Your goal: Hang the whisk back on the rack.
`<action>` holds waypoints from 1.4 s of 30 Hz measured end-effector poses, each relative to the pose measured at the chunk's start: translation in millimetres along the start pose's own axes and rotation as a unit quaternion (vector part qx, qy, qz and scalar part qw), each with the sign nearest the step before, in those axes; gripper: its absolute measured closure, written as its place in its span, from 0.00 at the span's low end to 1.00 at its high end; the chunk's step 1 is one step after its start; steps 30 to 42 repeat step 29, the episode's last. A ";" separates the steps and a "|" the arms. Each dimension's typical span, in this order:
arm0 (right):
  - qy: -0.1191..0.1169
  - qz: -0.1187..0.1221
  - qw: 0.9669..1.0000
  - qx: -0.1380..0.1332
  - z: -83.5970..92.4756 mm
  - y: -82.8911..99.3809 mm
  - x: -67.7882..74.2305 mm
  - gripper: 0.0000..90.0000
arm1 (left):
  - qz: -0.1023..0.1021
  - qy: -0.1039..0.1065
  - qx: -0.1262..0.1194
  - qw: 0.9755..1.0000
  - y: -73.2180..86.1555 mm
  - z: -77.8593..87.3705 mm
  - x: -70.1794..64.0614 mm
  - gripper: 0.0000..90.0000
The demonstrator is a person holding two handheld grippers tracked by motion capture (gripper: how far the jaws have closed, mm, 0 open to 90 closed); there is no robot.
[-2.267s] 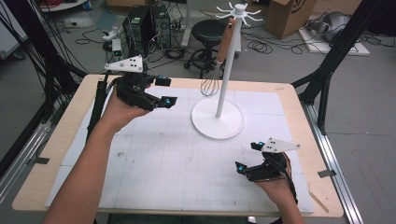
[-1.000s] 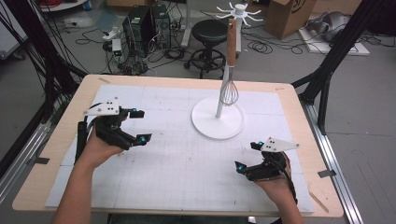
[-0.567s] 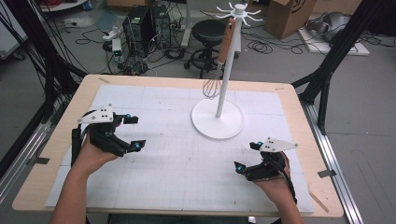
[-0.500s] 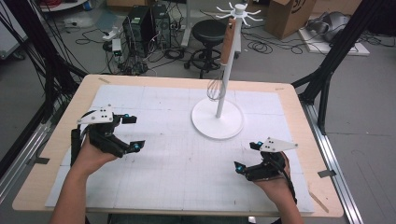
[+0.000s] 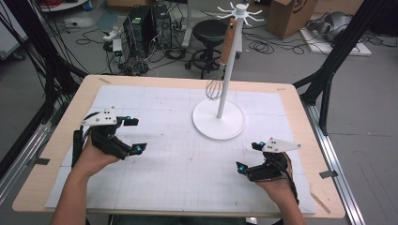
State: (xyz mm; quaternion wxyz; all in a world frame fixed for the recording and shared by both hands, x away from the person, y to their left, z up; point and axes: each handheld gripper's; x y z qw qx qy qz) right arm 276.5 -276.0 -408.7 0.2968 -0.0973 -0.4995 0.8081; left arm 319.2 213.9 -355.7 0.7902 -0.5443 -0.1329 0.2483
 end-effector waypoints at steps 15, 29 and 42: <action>0.000 0.001 1.000 0.001 -0.5 -1.5 1.3 0.02 | -0.002 -0.006 0.004 1.000 3.0 -0.5 -1.0 0.02; 0.001 0.000 1.000 0.000 -0.1 -1.4 0.9 0.02 | -0.002 -0.008 0.010 1.000 4.6 -2.7 -0.8 0.02; 0.001 0.000 1.000 0.000 -0.1 -1.4 0.9 0.02 | -0.002 -0.008 0.010 1.000 4.6 -2.7 -0.8 0.02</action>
Point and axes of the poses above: each handheld gripper's, and its own axes: z roughly backward along the jaws, y roughly out of its underside, x roughly to its left, and after that the axes turned 7 degrees about -y, right-handed
